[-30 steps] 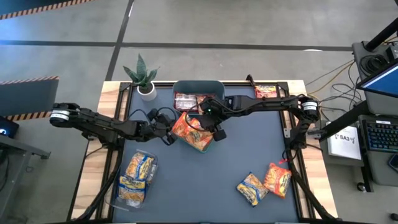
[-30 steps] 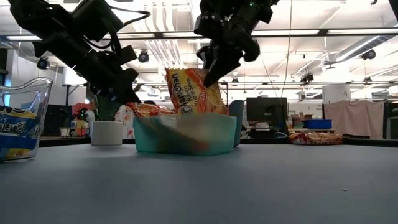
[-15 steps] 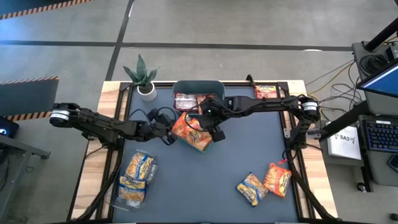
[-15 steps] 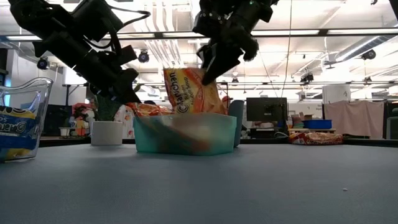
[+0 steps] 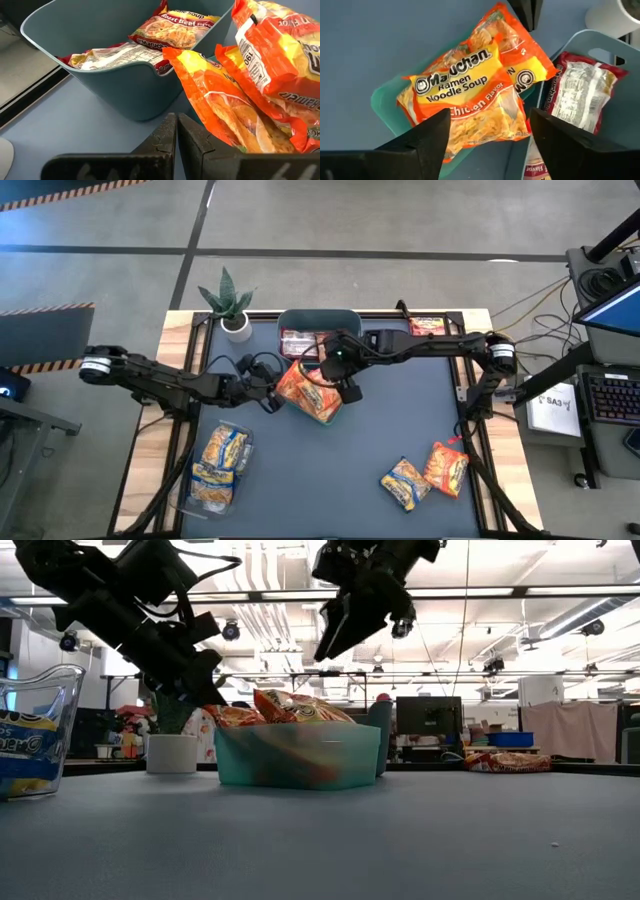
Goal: Sort Maruchan noodles
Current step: Put the orange noodle pack into the green bin
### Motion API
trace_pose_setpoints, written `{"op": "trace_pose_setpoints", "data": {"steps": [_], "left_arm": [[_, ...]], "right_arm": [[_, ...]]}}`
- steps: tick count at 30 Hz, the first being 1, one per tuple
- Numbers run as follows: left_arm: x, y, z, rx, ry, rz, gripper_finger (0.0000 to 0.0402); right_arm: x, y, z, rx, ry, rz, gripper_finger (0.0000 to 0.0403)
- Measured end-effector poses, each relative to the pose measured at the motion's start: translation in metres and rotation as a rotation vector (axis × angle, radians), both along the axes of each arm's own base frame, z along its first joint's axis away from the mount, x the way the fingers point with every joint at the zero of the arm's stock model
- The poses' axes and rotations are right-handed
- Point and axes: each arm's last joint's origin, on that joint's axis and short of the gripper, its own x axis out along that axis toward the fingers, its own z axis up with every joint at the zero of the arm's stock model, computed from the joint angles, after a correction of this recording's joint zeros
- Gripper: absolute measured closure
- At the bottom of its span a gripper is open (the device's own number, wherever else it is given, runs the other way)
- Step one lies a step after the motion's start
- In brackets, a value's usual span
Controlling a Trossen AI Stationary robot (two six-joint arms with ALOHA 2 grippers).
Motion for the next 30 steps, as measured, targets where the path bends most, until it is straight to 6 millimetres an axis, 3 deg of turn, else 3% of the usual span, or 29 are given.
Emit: {"op": "trace_pose_setpoints", "data": {"steps": [3,7,14,24,30], "left_arm": [[-0.002,0.0,0.001,0.002,0.004,0.002,0.0402],[-0.003,0.001,0.002,0.004,0.012,0.005,0.0402],[-0.003,0.004,-0.003,0.011,0.055,0.013,0.0402],[0.003,0.007,-0.017,0.01,0.107,-0.002,0.0402],[0.017,0.005,-0.008,-0.002,0.08,-0.102,0.0402]], "right_arm": [[-0.003,0.001,0.006,0.02,-0.016,-0.027,0.0175],[-0.007,0.002,0.006,0.066,0.004,-0.049,0.0248],[-0.009,0.01,-0.027,0.123,0.029,-0.078,0.0382],[-0.012,0.008,-0.063,0.061,-0.025,-0.19,0.039],[-0.016,0.007,-0.077,0.049,-0.031,-0.207,0.0391]]}}
